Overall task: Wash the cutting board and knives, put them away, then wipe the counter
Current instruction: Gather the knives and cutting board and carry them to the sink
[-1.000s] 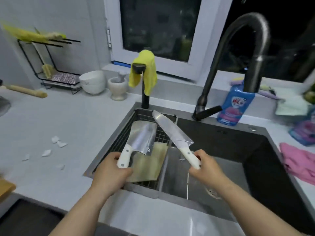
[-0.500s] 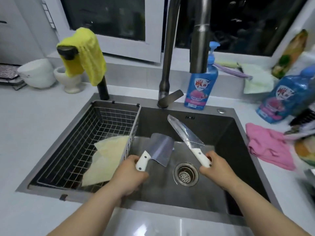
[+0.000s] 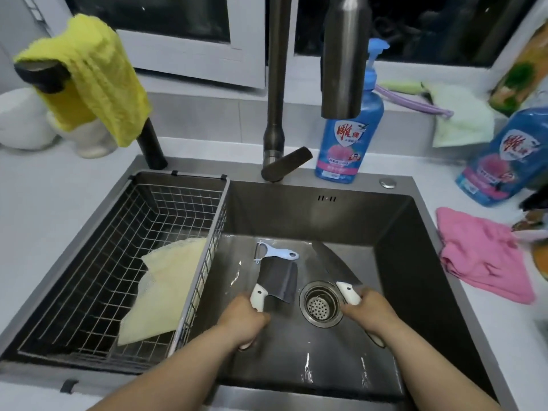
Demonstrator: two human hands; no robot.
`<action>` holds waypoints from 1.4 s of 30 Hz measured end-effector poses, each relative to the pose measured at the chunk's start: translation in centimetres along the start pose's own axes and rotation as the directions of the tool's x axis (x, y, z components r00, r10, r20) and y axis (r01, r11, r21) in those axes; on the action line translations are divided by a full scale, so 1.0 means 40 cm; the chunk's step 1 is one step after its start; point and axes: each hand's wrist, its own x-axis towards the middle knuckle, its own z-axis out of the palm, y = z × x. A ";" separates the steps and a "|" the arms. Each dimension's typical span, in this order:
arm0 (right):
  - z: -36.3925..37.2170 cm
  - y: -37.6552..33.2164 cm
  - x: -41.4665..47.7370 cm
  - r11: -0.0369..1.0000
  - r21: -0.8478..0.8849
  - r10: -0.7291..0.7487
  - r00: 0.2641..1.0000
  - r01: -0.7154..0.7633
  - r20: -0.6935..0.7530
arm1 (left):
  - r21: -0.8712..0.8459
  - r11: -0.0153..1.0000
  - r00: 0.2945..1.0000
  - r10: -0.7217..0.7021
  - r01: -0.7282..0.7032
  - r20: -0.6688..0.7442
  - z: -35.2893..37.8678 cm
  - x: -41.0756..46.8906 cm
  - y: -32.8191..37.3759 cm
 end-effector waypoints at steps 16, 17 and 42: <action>-0.014 0.133 0.124 0.958 0.165 0.225 0.972 -0.234 0.073 | -0.059 0.998 0.999 0.020 -0.022 -0.028 0.224 0.101 0.066; -0.014 0.139 0.127 0.956 0.156 0.234 0.967 -0.248 0.102 | -0.065 0.998 0.999 0.026 -0.028 -0.032 0.231 0.106 0.064; 0.110 0.252 0.227 0.944 -0.067 0.318 0.944 -0.324 -0.089 | 0.221 0.974 0.996 -0.064 0.047 0.069 0.354 0.221 0.002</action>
